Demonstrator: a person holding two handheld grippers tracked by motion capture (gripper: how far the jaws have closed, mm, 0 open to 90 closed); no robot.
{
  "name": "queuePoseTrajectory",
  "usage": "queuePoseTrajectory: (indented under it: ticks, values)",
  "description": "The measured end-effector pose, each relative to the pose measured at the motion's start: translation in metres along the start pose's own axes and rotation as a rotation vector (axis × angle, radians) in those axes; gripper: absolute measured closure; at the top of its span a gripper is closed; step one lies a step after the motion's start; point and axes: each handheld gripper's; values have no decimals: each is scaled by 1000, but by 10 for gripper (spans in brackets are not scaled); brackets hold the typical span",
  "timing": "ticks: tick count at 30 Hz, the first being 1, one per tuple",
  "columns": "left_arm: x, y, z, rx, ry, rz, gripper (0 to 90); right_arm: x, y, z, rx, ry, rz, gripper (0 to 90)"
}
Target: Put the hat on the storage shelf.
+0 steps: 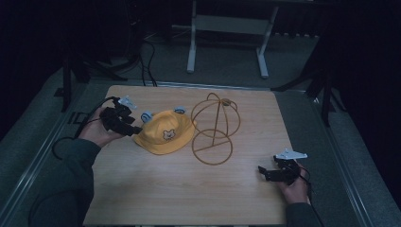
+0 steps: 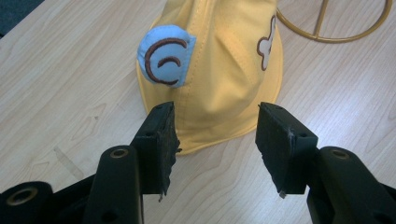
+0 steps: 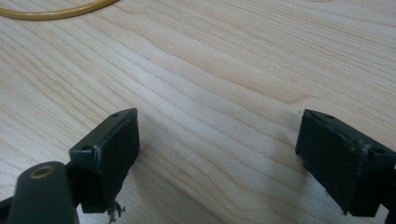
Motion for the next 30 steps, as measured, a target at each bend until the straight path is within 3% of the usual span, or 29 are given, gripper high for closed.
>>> queuePoseTrajectory:
  ticks: [19,30]
  values:
    - [-14,-1,4,12,-6,22,498,0,0,0,0,0,0,135]
    - [-31,-2,9,30,-13,47,519,0,0,0,0,0,0,135]
Point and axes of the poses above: each handheld gripper's, and its own axes: y roughly backward along the jaws, x roughly out of its underside, z roughly to its left, and after that the axes turned 7 degrees about -x, right-handed
